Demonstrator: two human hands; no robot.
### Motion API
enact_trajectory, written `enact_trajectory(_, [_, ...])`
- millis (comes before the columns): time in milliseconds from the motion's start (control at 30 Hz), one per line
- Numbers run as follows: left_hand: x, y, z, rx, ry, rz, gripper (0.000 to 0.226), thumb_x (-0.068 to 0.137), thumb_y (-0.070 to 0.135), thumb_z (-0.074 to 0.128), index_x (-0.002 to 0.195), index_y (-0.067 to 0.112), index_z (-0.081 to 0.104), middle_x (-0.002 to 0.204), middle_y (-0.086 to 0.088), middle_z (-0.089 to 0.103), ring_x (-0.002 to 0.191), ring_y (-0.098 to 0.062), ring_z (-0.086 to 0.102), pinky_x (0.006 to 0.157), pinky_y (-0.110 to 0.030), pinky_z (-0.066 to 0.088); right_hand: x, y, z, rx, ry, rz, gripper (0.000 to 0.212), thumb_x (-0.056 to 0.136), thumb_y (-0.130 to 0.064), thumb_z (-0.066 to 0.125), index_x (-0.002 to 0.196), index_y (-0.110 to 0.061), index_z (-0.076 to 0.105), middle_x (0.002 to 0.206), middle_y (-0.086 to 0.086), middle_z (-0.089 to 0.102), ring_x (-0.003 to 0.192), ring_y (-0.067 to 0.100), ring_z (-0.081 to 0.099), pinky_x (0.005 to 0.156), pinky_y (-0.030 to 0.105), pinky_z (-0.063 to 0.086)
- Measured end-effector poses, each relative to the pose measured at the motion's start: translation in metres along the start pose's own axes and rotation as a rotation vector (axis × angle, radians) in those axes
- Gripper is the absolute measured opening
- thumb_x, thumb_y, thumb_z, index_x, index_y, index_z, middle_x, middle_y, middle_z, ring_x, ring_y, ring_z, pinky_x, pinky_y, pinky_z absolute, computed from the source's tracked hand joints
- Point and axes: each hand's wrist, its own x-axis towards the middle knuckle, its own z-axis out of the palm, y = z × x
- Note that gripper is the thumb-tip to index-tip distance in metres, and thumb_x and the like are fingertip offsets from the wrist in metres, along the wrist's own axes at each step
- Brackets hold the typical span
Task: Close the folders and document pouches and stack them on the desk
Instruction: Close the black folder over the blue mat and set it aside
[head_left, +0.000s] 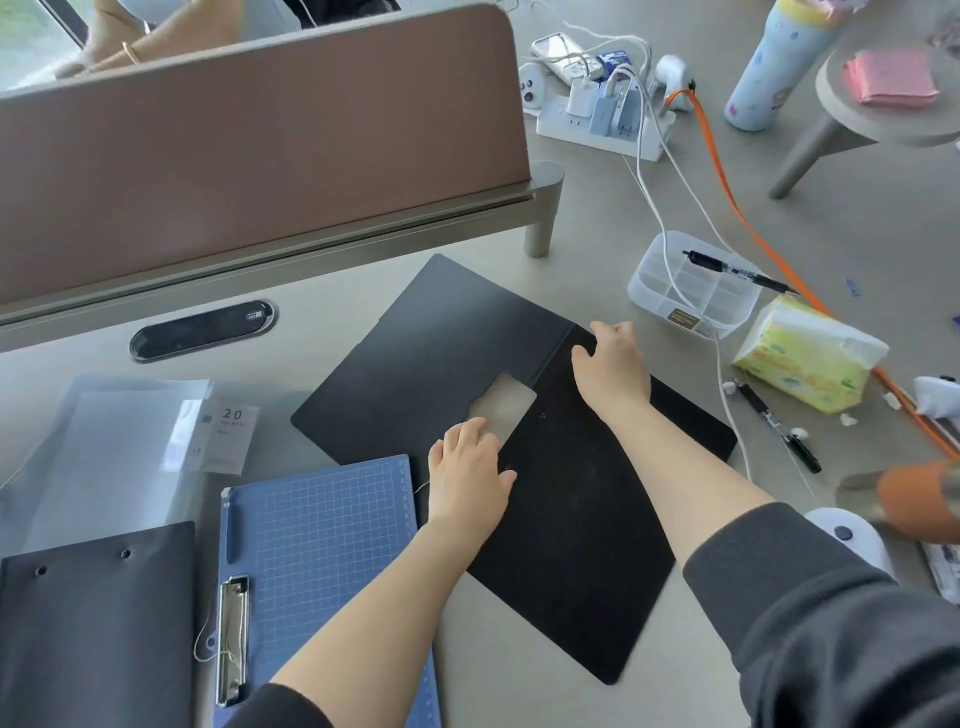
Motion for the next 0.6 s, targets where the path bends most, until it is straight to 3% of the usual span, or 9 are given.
enact_trajectory(167, [-0.003, 0.004, -0.004, -0.007, 0.007, 0.021, 0.030, 0.096, 0.030, 0.056, 0.124, 0.018, 0.060, 0.150, 0.001, 0.039, 0.141, -0.022, 0.029, 0.119, -0.041, 0.020, -0.006, -0.004, -0.012, 0.056, 0.039, 0.031, 0.034, 0.096, -0.035, 0.050, 0.123, -0.015, 0.057, 0.125, 0.007, 0.047, 0.081, 0.022, 0.052, 0.070, 0.031, 0.041])
enact_trajectory(300, [-0.010, 0.011, -0.010, -0.065, 0.052, 0.033, 0.030, 0.094, 0.028, 0.059, 0.123, 0.021, 0.055, 0.152, 0.001, 0.035, 0.138, -0.023, 0.033, 0.114, -0.041, 0.034, -0.012, -0.008, -0.027, 0.100, 0.069, 0.044, 0.032, 0.095, -0.037, 0.048, 0.114, -0.013, 0.059, 0.117, 0.006, 0.057, 0.086, 0.022, 0.054, 0.073, 0.033, 0.045])
enact_trajectory(467, [-0.016, 0.020, -0.025, -0.130, 0.177, 0.058, 0.059, 0.090, 0.037, 0.065, 0.142, 0.023, 0.041, 0.152, 0.001, 0.034, 0.137, -0.023, 0.033, 0.108, -0.042, 0.042, -0.023, -0.013, -0.053, 0.136, 0.108, 0.054, 0.027, 0.093, -0.037, 0.047, 0.102, -0.015, 0.061, 0.096, 0.002, 0.066, 0.083, 0.023, 0.056, 0.068, 0.030, 0.039])
enact_trajectory(600, [-0.020, 0.032, -0.043, -0.229, 0.161, 0.041, 0.077, 0.087, 0.046, 0.065, 0.151, 0.030, 0.024, 0.161, 0.003, 0.021, 0.147, -0.022, 0.020, 0.113, -0.048, 0.037, -0.042, -0.021, -0.076, 0.164, 0.188, 0.009, 0.022, 0.091, -0.036, 0.050, 0.091, -0.018, 0.063, 0.083, -0.003, 0.064, 0.078, 0.023, 0.057, 0.060, 0.029, 0.036])
